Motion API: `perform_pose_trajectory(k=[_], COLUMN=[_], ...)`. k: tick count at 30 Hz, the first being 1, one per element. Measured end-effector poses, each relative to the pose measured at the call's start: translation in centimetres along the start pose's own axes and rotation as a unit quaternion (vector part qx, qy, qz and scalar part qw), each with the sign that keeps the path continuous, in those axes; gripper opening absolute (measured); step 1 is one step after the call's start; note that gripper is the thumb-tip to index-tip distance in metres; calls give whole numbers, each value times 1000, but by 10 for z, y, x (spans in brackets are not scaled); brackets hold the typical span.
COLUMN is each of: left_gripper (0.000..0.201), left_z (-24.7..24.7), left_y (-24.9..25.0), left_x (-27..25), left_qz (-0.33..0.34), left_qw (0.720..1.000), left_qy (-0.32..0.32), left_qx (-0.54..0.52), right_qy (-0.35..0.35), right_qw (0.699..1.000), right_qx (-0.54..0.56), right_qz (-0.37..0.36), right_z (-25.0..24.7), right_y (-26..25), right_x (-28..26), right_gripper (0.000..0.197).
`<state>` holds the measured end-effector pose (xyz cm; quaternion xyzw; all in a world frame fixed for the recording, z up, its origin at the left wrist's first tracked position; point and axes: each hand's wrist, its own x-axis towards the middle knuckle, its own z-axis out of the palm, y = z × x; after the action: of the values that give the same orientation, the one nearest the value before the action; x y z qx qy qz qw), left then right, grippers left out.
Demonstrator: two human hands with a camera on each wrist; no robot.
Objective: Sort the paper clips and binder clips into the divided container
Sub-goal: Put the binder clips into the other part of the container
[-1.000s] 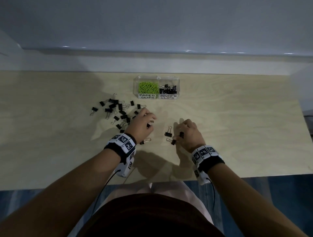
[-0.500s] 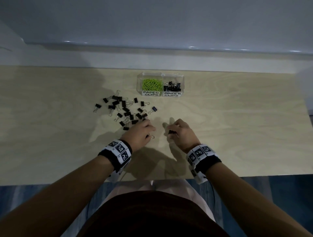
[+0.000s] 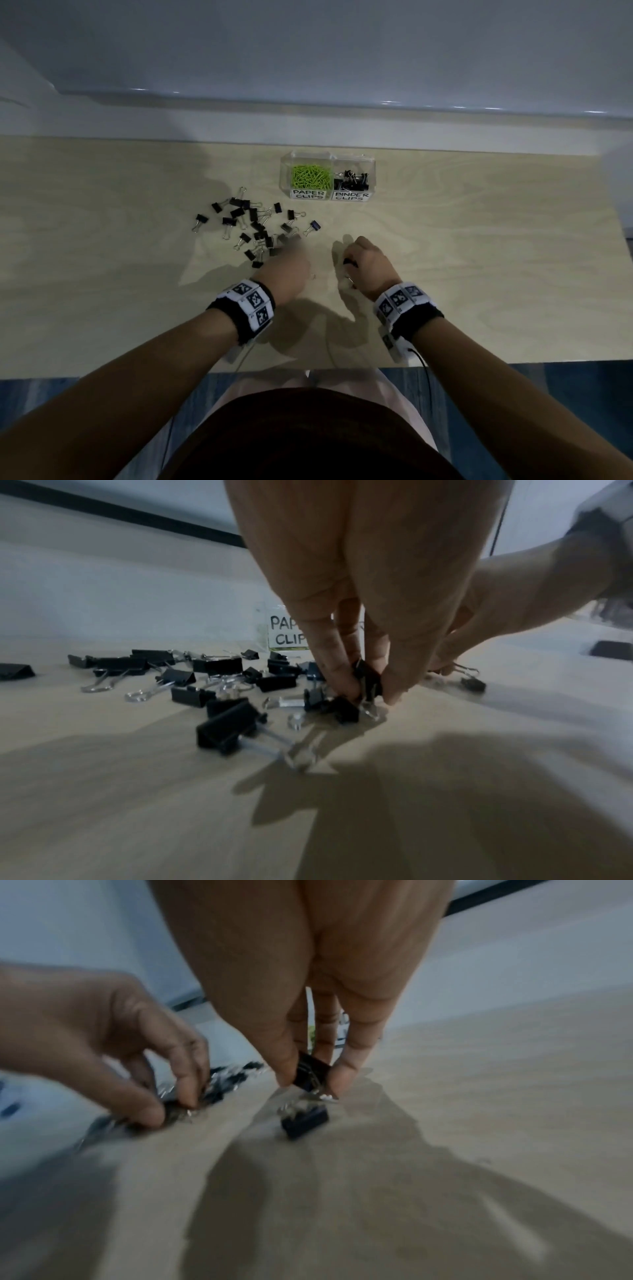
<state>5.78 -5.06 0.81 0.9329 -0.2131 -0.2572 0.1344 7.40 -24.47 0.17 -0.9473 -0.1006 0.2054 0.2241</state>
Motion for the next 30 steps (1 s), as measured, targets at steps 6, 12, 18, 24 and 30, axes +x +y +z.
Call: perform_pose_trajectory(k=[6,12,18,24,30], left_gripper=[13,24,25,20,47], left_z=[-67,-128,-100,-29,4], left_y=[8,20,-2,-35,-36], left_x=[41,96,64,-17,-41], left_qz=[-40,-41,-43,-90,-125], left_qw=[971,966,956,983,988], left_qy=[149,189,190,80,58], left_qx=[-180,-170,-219,-139,-73], right_qy=[155,181,117,-91,-35], right_qw=[970,978,992,995,999], right_qx=[173,84,27,-6,3], right_qz=[69,63,31,42,-8], right_z=[-62,-106,-74,-5,-1], right_y=[-8,-14,2,15,0], right_x=[41,100,54,-18,-2], right_gripper=[13,25,18,31,21])
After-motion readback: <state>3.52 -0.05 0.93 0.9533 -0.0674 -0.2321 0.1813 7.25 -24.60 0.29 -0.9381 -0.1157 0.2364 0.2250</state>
